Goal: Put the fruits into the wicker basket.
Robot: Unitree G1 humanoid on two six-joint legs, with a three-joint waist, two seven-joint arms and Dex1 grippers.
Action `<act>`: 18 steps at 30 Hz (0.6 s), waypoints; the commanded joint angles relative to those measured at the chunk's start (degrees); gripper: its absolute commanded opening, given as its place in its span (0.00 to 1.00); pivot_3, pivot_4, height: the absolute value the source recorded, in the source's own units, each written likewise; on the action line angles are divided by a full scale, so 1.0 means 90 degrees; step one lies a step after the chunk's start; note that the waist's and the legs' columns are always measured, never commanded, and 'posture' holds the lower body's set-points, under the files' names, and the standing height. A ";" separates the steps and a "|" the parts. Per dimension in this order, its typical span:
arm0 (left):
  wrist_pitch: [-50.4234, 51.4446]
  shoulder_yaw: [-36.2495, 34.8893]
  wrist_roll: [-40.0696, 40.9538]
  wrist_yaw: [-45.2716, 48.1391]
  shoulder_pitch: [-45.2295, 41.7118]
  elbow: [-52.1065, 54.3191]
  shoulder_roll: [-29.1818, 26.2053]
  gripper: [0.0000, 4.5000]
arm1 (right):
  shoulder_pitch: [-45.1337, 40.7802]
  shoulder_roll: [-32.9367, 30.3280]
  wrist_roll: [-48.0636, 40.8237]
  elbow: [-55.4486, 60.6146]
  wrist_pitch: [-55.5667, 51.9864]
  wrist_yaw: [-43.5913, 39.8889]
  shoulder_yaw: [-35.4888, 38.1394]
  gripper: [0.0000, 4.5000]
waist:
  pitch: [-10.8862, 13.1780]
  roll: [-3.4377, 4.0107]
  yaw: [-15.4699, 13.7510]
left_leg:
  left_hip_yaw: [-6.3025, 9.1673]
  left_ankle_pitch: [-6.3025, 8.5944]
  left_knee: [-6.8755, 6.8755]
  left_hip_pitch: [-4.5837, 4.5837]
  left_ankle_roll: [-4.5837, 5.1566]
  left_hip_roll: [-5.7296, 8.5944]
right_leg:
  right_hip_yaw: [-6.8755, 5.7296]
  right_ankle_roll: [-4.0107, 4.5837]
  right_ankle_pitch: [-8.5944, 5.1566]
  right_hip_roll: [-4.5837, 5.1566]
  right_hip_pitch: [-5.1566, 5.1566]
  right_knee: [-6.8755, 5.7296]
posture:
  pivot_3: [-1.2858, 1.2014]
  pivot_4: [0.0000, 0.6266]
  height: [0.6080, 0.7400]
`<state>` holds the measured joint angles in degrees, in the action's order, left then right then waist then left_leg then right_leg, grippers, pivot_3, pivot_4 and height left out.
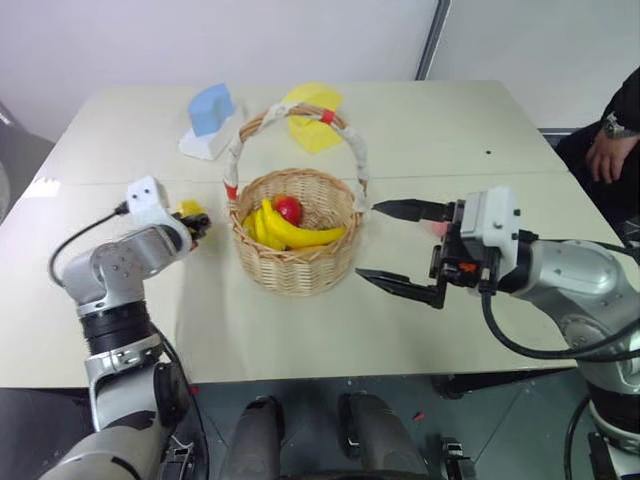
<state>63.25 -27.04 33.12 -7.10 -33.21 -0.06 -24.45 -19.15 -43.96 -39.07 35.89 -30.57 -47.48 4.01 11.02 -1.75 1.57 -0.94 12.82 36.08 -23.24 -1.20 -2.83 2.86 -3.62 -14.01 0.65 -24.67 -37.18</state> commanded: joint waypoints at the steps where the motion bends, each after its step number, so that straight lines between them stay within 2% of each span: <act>1: -0.0548 -0.0485 0.0120 0.0883 0.0555 0.0775 -0.0651 0.61 | -0.0141 -0.0004 -0.0061 0.0137 0.0071 -0.0032 0.0086 1.00 | 0.0000 0.0000 0.0024 | -0.0001 0.0000 -0.0004 0.0000 0.0000 -0.0001 | 0.0000 0.0000 0.0000 0.0000 -0.0002 0.0000 | 0.52 0.24 1.00; 6: -0.0837 -0.0786 0.0391 0.1956 0.1455 0.1293 -0.1237 0.61 | -0.0233 0.0037 0.0049 -0.0086 0.0205 -0.0175 0.0001 1.00 | 0.0000 0.0000 -0.0040 | -0.0005 0.0000 0.0004 -0.0002 0.0000 0.0000 | 0.0000 0.0024 -0.0013 0.0009 -0.0002 0.0002 | 0.52 0.24 1.00; 10: -0.1318 -0.0951 0.1187 0.3614 0.2394 0.2509 -0.1506 0.61 | -0.0304 0.0062 0.0151 -0.0278 0.0326 -0.0296 -0.0068 1.00 | -0.0006 -0.0013 -0.0096 | -0.0015 0.0001 0.0009 -0.0012 -0.0001 0.0002 | -0.0001 0.0028 -0.0015 0.0028 -0.0002 0.0013 | 0.52 0.24 1.00; 13: -0.1186 -0.0967 0.2142 0.4651 0.3080 0.3466 -0.1755 0.61 | -0.0386 0.0051 0.0219 -0.0423 0.0402 -0.0387 -0.0068 1.00 | -0.0006 -0.0013 -0.0067 | -0.0031 0.0001 0.0002 -0.0014 -0.0002 0.0002 | 0.0000 0.0030 -0.0015 0.0047 -0.0004 0.0028 | 0.52 0.24 1.00; 16: -0.0912 -0.0680 0.2831 0.4537 0.2919 0.3810 -0.1846 0.61 | -0.0427 0.0040 0.0283 -0.0528 0.0468 -0.0457 -0.0057 1.00 | -0.0006 -0.0014 -0.0090 | -0.0033 0.0001 0.0003 -0.0014 -0.0002 0.0006 | 0.0001 0.0029 -0.0016 0.0054 -0.0006 0.0028 | 0.52 0.24 1.00; 18: -0.0817 -0.0032 0.2992 0.4160 0.2301 0.4008 -0.1768 0.61 | -0.0450 0.0041 0.0321 -0.0582 0.0483 -0.0465 -0.0041 1.00 | -0.0006 -0.0013 -0.0119 | -0.0032 0.0001 0.0011 -0.0013 -0.0001 0.0009 | 0.0000 0.0028 -0.0016 0.0049 -0.0001 0.0023 | 0.52 0.24 1.00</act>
<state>55.70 -30.06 57.71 31.99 -9.89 32.79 -40.15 -22.13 -43.66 -36.16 30.07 -27.30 -51.43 2.59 10.96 -1.87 0.50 -1.21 12.82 36.24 -23.36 -1.21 -2.74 2.84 -3.37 -14.15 1.05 -24.64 -36.99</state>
